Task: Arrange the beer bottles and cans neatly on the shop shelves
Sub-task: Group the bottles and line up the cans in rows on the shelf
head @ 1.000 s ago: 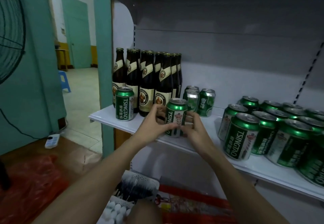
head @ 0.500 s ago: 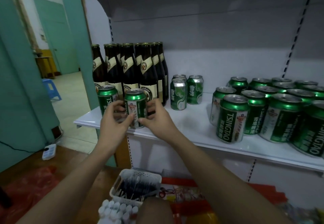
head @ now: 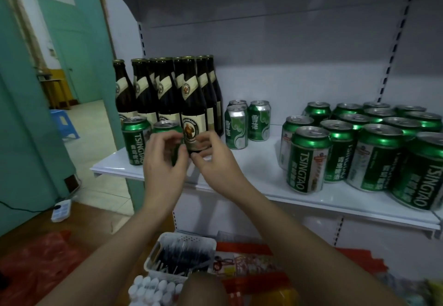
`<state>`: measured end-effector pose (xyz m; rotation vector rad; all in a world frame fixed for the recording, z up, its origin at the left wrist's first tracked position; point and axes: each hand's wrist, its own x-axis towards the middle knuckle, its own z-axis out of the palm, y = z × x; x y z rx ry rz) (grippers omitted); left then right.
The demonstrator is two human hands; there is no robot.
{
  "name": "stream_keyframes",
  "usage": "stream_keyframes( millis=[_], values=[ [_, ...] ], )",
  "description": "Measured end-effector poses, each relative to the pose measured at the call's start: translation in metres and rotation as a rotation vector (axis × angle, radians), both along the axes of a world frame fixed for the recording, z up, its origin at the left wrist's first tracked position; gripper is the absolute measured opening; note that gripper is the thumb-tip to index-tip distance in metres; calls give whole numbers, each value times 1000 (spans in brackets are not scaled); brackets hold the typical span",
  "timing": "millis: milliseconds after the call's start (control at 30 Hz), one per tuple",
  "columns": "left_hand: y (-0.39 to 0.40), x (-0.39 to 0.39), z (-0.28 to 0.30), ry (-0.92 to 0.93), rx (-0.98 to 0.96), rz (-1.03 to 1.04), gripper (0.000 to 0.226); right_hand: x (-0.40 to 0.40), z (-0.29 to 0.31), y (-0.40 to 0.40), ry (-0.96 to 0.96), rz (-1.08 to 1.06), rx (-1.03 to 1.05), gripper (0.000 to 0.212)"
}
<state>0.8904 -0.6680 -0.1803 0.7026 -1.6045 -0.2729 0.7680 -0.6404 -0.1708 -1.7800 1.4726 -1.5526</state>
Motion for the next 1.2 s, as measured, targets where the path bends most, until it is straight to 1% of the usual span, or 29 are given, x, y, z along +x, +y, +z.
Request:
stream_keyframes(
  millis=[133,200,267,333,400,500,567,633,700,767,933,1033,1200],
  values=[
    [19,-41,17,16,60,-225,13,-33,25,50,19,-30,-105,21],
    [26,-64,24,25,137,-373,16,-57,36,78,38,-103,-166,20],
    [32,-89,29,-16,224,-498,21,-82,44,102,74,-234,-242,21],
    [37,-112,30,-116,271,-578,29,-106,45,118,107,-393,-280,22],
    [46,-130,29,-204,304,-639,40,-122,41,128,123,-496,-289,21],
    [59,-146,28,-239,334,-699,52,-131,28,136,284,-621,-345,20],
    [63,-150,28,-237,347,-736,52,-132,20,140,328,-679,-346,24],
    [64,-151,27,-230,345,-743,49,-134,13,144,287,-694,-289,28],
    [63,-152,25,-232,338,-719,50,-134,6,147,217,-654,-207,33],
    [63,-152,23,-215,347,-688,52,-131,-1,151,193,-611,-157,41],
    [57,-142,21,-164,325,-586,52,-118,-16,145,207,-460,-32,75],
    [48,-127,23,-159,320,-526,53,-106,-20,123,186,-409,-31,89],
    [28,-91,27,-176,325,-436,52,-77,-19,76,123,-351,-106,90]
  ],
)
